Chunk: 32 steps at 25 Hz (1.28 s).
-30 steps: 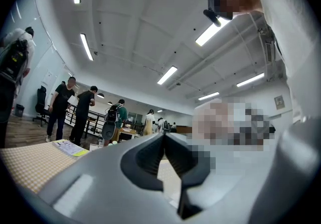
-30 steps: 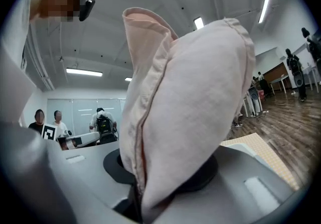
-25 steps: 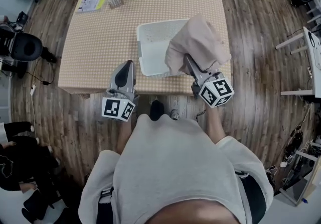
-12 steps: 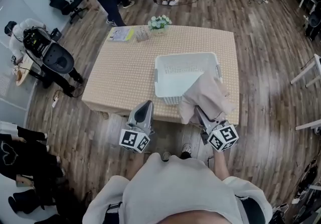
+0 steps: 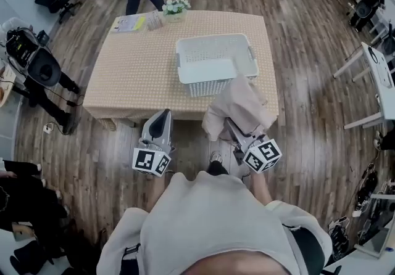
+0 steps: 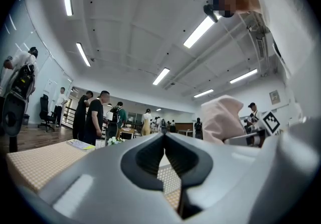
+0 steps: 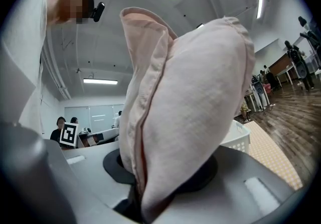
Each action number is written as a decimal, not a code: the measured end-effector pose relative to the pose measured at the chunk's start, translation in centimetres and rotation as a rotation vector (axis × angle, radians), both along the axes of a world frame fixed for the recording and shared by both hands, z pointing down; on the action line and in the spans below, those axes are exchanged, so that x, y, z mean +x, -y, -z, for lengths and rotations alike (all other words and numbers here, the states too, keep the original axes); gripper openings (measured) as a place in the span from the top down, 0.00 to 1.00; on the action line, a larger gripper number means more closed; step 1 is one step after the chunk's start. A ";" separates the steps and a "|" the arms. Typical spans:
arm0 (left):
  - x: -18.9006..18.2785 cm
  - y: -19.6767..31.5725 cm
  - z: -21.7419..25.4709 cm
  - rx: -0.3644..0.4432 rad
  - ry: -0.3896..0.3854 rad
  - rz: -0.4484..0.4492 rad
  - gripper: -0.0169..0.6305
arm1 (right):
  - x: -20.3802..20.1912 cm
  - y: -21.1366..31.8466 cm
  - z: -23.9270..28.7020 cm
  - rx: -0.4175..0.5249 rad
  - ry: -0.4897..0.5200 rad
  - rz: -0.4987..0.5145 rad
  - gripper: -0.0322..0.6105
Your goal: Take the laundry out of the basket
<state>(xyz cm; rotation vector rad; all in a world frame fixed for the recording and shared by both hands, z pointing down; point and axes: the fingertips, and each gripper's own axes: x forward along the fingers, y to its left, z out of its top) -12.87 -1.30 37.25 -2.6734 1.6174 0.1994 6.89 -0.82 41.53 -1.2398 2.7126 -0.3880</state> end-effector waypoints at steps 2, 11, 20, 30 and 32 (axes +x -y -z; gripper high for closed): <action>-0.7 -2.3 -0.5 -0.008 -0.015 -0.015 0.96 | -1.0 -2.9 -0.8 -0.014 -0.008 -0.012 0.71; -0.6 -10.1 -2.3 -0.031 -0.043 -0.080 0.96 | -1.4 -12.4 -2.5 -0.059 -0.035 -0.070 0.72; -0.4 -12.4 -1.9 -0.011 -0.052 -0.092 0.96 | -1.6 -14.9 -2.2 -0.035 -0.034 -0.082 0.72; 0.1 -13.0 -1.3 0.009 -0.028 -0.112 0.96 | -1.2 -15.1 -1.6 -0.016 -0.023 -0.097 0.72; 0.2 -13.1 -1.7 0.012 -0.019 -0.117 0.96 | -1.0 -15.2 -1.7 -0.018 -0.021 -0.099 0.72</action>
